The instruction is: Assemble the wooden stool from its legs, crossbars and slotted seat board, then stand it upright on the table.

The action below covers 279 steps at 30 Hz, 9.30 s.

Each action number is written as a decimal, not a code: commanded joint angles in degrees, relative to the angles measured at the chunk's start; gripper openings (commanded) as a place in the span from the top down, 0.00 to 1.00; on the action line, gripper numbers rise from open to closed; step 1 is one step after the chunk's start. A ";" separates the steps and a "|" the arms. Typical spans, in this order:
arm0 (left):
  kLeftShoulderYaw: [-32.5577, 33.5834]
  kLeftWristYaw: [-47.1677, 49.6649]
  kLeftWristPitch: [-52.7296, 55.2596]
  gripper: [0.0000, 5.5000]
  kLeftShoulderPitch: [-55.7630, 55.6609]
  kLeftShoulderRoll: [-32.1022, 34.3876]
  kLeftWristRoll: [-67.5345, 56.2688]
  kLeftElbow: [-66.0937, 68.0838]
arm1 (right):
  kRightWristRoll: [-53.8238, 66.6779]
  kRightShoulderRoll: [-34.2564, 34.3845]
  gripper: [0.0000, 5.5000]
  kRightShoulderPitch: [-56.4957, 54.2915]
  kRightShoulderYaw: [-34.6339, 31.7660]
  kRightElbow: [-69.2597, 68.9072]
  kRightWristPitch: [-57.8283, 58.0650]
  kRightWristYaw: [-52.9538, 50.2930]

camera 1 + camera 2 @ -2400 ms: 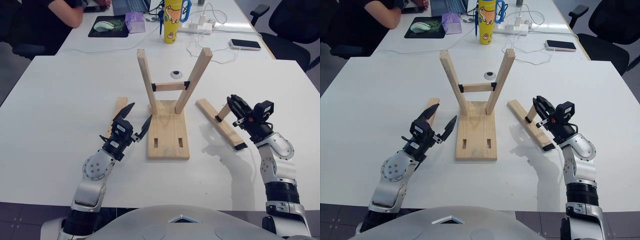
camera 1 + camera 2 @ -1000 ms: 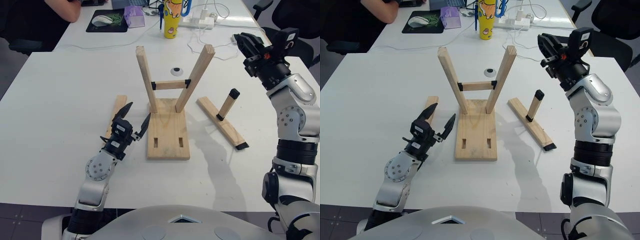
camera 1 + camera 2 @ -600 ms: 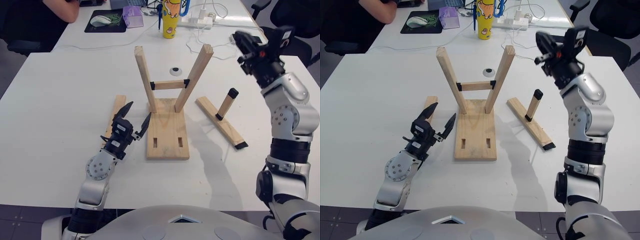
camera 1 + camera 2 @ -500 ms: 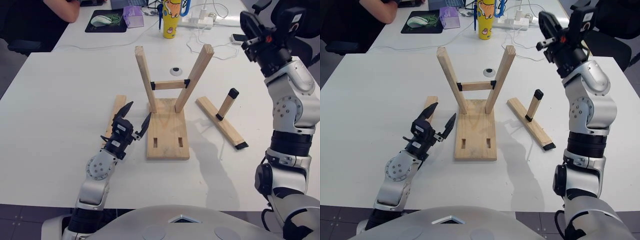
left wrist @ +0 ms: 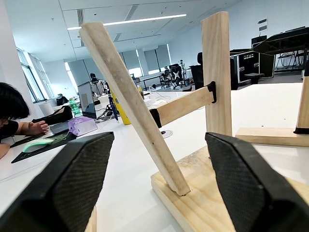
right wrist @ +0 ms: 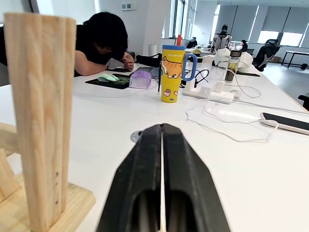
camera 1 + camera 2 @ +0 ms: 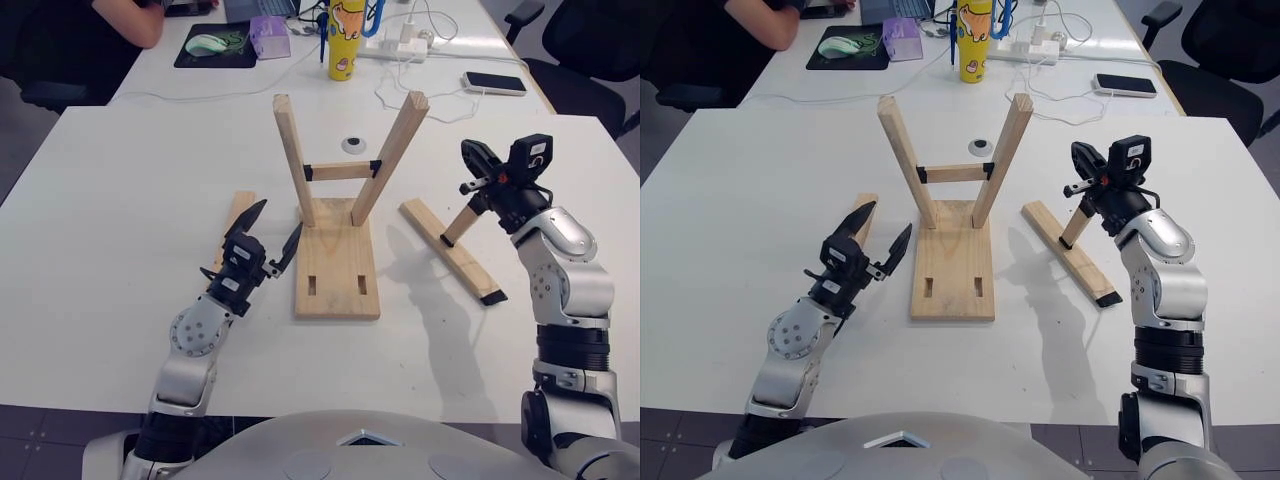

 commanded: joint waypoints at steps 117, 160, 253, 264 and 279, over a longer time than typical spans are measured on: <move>7.07 -4.98 24.25 0.12 -0.63 -0.98 -21.24 -1.88 | -2.46 -20.39 0.62 13.77 1.74 9.25 11.98 33.24; 12.23 -4.72 63.04 0.12 -11.18 3.94 -81.49 -9.15 | 37.67 -16.09 0.62 13.02 4.72 -14.24 42.11 47.53; 14.38 -34.96 43.21 0.62 -30.92 28.97 -43.68 -1.26 | -7.86 8.18 0.64 18.82 25.92 -5.59 -5.96 4.99; 12.83 -39.69 42.72 0.62 -29.06 30.37 -40.13 -2.73 | -12.39 8.22 0.93 19.82 26.01 -4.10 -2.73 3.73; 10.74 -41.20 42.76 0.62 -25.00 31.18 -36.84 -3.96 | -13.39 7.91 1.00 19.79 28.34 -3.57 -0.09 4.90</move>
